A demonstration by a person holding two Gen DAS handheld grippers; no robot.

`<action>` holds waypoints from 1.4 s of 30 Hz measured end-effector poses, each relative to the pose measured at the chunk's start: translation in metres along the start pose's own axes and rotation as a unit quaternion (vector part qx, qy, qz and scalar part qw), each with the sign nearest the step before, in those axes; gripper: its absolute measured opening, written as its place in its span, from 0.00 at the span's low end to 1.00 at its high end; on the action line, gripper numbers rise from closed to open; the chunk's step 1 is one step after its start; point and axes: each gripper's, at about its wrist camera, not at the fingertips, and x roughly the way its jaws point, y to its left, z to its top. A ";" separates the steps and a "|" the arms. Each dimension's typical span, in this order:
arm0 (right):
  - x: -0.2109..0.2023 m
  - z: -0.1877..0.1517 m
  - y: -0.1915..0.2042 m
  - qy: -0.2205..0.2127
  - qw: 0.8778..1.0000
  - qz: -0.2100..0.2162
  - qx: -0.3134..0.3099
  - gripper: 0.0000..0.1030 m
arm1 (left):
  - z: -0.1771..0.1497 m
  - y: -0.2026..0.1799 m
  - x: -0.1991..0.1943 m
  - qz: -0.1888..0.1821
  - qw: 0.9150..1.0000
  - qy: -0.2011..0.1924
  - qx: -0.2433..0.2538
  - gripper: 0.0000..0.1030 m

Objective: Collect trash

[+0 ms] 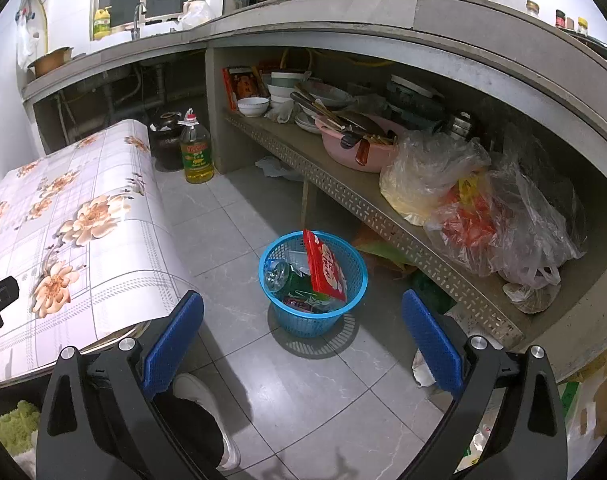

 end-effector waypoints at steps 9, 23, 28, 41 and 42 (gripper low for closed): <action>-0.001 -0.002 0.001 -0.002 1.000 -0.001 0.003 0.94 | 0.000 0.001 0.001 0.000 1.000 0.001 -0.001 0.89; -0.001 -0.002 0.001 -0.002 1.000 -0.001 0.003 0.94 | 0.000 0.002 0.003 -0.001 1.000 0.002 0.001 0.89; 0.000 -0.002 0.001 -0.001 1.000 0.000 0.003 0.94 | 0.000 0.001 0.003 -0.001 1.000 0.002 0.002 0.89; 0.000 0.000 0.003 -0.002 1.000 0.001 0.001 0.94 | 0.001 0.002 0.003 -0.002 1.000 0.002 0.002 0.89; 0.000 0.000 0.004 -0.003 1.000 0.001 0.001 0.94 | 0.001 0.002 0.003 -0.002 1.000 0.002 0.002 0.89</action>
